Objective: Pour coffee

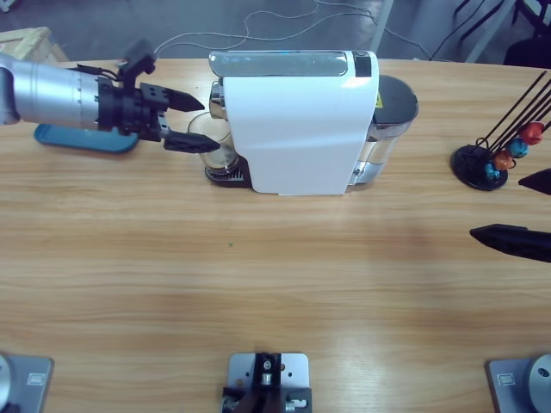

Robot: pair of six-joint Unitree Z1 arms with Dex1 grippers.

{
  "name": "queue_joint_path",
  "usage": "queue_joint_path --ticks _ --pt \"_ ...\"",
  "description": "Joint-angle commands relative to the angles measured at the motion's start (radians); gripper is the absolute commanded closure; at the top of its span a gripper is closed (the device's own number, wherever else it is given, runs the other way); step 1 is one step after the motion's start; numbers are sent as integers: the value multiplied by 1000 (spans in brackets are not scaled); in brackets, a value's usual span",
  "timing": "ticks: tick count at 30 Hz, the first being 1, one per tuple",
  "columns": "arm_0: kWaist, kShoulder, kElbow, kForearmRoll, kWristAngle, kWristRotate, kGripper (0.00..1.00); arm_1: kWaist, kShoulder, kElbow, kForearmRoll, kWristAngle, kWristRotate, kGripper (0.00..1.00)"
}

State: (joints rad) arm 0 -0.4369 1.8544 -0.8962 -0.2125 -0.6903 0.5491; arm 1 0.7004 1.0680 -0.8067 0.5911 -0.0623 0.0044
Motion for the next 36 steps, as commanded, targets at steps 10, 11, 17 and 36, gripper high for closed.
queue_joint_path --ticks 10,11,17,36 --pt "-3 108 26 -56 -12 11 18 -13 56 -17 18 27 -17 0" --pt "-4 109 24 -56 -10 11 18 -13 56 -17 18 27 -17 0" --pt "-13 118 11 -65 4 9 13 -13 58 -19 19 27 -17 0" --pt "-25 121 16 -65 73 11 304 -13 67 -22 23 30 -17 0"
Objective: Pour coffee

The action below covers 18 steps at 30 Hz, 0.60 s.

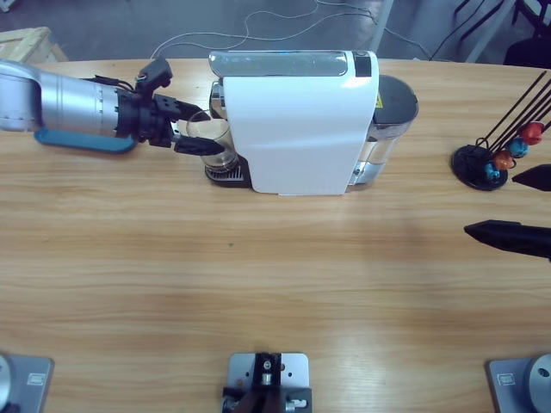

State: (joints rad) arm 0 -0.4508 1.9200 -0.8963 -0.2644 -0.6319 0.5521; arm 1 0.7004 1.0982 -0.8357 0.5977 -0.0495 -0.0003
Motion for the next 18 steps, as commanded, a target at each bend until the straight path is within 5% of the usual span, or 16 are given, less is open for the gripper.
queue_joint_path --ticks 1,2,5,18 --pt "-11 55 16 -13 15 8 484 -13 37 7 16 17 -12 0" --pt "-12 54 16 -13 15 10 672 -13 37 7 16 17 -12 0" --pt "-12 52 18 -13 12 14 1000 -13 36 7 16 17 -12 0" --pt "75 -190 119 -12 97 -78 1000 -13 12 14 13 17 -14 0"
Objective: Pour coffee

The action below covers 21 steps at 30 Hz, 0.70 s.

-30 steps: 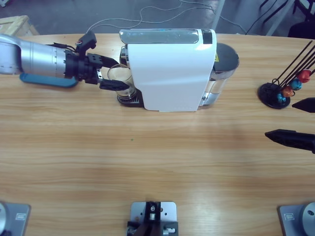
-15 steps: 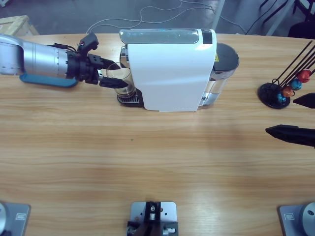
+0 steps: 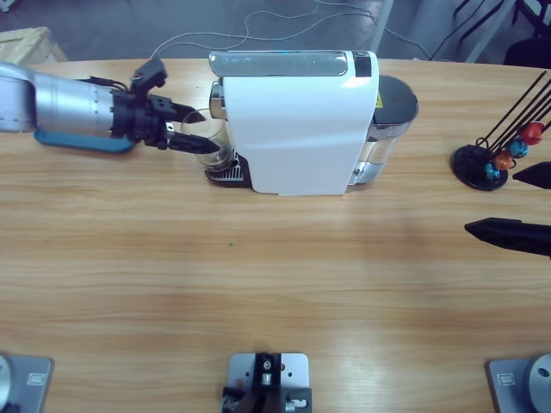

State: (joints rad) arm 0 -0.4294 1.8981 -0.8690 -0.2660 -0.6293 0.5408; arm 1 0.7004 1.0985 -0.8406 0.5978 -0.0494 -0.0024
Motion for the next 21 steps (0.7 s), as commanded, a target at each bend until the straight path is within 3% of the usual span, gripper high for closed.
queue_joint_path --ticks 1,5,10,14,21 --pt "70 -196 105 -10 123 -78 1000 -13 4 22 12 16 -11 0" --pt "182 -278 142 -11 204 -168 1000 -13 -13 29 8 14 -11 0" --pt "292 -270 143 -31 306 -244 1000 -13 -3 27 10 14 -11 0" --pt "366 -175 143 -145 350 -309 1000 -13 8 23 14 14 -11 0" --pt "382 14 142 -333 440 -318 1000 -13 34 14 17 14 -13 0"
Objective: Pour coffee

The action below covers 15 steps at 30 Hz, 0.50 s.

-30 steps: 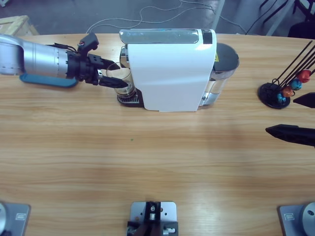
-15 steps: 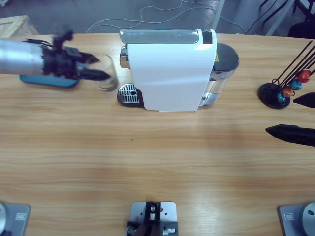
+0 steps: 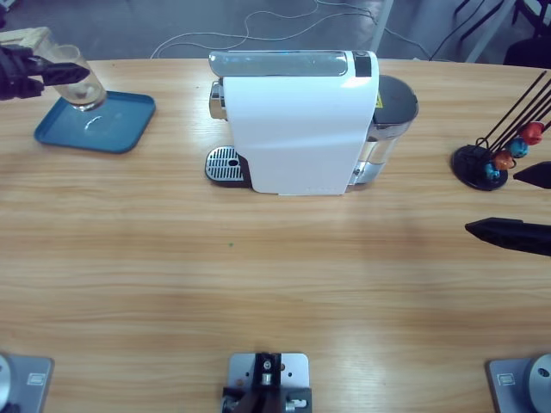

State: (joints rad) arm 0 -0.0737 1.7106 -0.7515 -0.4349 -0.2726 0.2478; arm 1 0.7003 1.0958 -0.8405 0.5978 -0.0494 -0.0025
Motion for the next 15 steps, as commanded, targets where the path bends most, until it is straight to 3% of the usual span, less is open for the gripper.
queue_joint_path --ticks 1,15 --pt "26 218 24 -176 90 -25 1000 -13 41 12 17 14 -13 0" --pt "35 303 27 -205 115 -13 1000 -13 58 7 22 14 -13 0"
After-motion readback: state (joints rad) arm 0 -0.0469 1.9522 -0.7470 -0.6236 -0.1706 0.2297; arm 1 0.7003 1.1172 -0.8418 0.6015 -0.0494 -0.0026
